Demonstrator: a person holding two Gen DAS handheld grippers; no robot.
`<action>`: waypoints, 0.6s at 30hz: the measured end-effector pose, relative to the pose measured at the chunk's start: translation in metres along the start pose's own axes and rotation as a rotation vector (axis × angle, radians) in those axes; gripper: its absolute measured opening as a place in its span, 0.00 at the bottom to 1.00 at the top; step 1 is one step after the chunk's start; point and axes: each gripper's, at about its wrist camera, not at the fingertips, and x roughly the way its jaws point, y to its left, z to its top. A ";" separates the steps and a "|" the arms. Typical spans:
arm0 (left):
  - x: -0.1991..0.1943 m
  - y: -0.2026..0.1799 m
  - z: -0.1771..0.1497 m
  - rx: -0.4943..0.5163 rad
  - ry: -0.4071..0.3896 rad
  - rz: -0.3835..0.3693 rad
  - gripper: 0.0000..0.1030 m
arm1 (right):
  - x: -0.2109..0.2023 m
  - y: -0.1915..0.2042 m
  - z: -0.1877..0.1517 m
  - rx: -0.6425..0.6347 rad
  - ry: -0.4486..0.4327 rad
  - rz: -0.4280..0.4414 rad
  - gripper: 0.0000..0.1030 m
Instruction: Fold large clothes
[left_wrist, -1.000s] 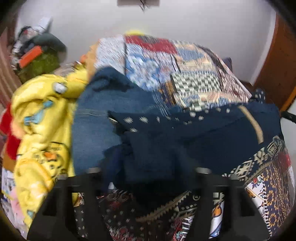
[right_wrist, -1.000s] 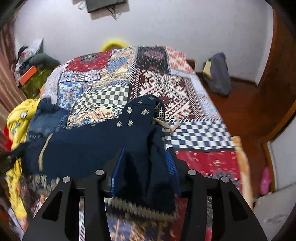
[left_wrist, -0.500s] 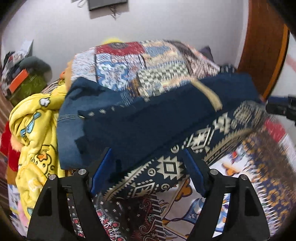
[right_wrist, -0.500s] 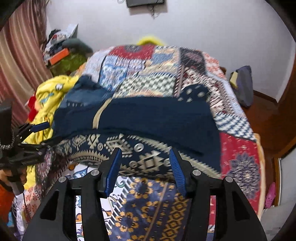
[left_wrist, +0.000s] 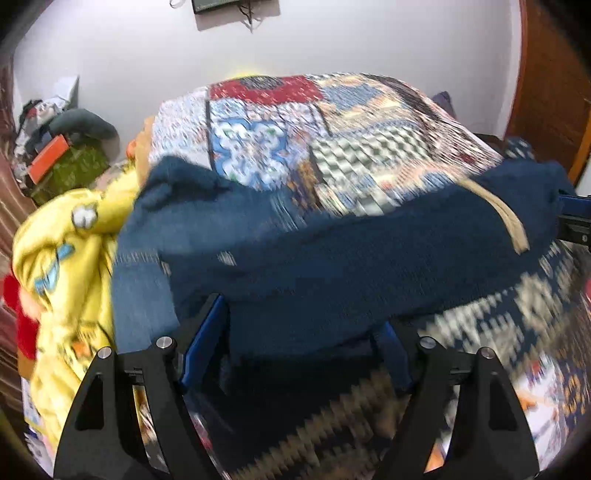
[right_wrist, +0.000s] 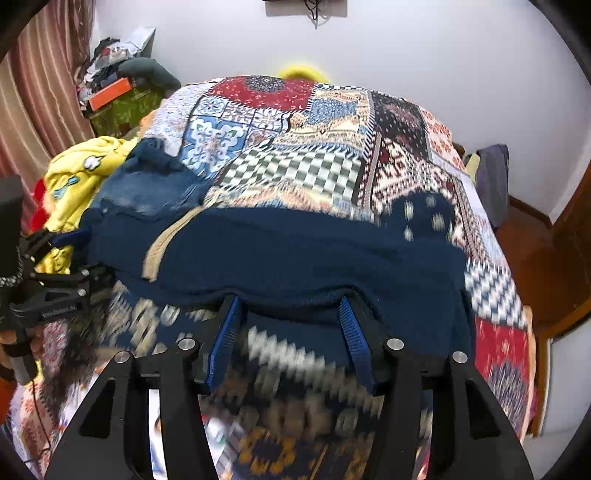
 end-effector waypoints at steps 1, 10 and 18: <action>0.004 0.002 0.009 0.001 0.001 0.015 0.75 | 0.006 0.000 0.009 -0.011 0.005 -0.016 0.50; -0.008 0.040 0.074 -0.122 -0.075 0.076 0.75 | -0.015 -0.008 0.073 0.004 -0.138 -0.183 0.50; -0.047 0.023 0.050 -0.139 -0.109 -0.100 0.75 | -0.041 0.013 0.042 0.003 -0.159 -0.004 0.50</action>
